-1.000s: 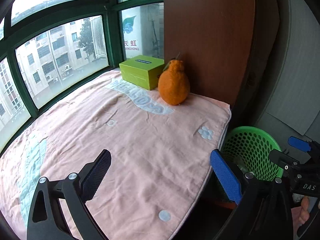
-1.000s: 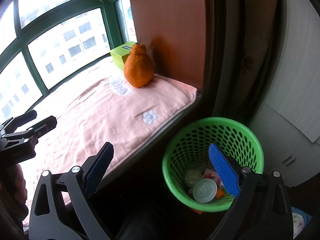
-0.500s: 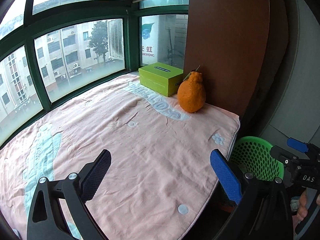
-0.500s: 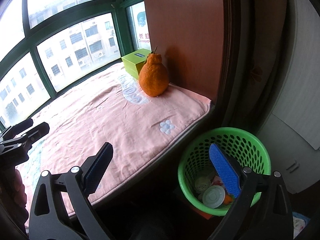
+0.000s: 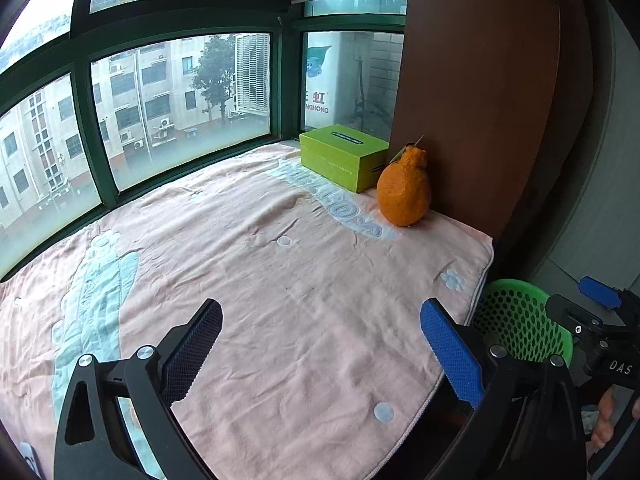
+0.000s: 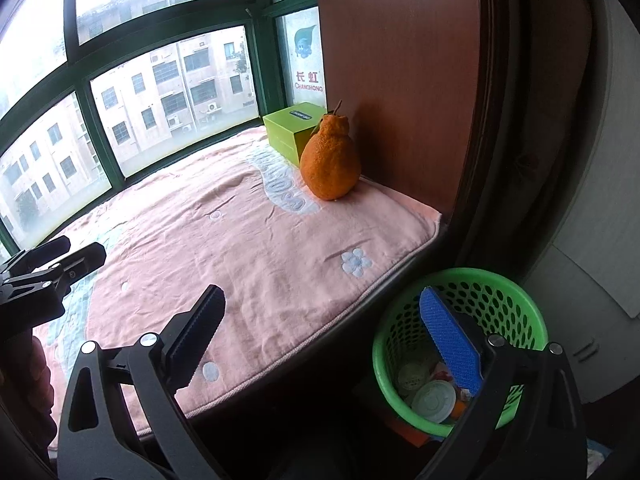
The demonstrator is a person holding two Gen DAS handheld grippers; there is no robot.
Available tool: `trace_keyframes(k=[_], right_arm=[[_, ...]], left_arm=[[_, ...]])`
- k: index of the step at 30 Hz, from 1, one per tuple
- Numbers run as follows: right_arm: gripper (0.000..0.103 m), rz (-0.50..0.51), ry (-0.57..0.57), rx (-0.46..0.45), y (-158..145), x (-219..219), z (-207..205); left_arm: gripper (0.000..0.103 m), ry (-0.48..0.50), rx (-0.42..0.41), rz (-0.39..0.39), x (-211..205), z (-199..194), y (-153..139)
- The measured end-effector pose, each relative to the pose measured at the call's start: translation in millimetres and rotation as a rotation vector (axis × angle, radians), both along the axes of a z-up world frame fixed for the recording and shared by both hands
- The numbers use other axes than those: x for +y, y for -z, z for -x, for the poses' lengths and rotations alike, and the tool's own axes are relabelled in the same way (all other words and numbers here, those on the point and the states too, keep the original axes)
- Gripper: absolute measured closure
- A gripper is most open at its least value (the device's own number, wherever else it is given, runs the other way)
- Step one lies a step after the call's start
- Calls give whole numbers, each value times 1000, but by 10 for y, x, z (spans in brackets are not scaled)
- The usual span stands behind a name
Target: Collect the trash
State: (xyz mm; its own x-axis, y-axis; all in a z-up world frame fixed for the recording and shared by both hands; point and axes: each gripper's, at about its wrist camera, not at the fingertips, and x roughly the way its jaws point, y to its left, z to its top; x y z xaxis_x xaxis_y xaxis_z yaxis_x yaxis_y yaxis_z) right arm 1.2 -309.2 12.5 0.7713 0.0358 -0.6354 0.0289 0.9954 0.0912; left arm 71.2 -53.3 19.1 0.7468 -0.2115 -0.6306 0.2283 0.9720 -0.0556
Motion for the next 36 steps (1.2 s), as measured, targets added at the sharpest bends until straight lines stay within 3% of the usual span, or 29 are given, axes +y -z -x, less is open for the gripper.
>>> trace_keyframes(k=[36], right_arm=[[5, -26, -26, -2, 29, 70, -34]], left_arm=[[7, -23, 3, 18, 29, 45, -13]])
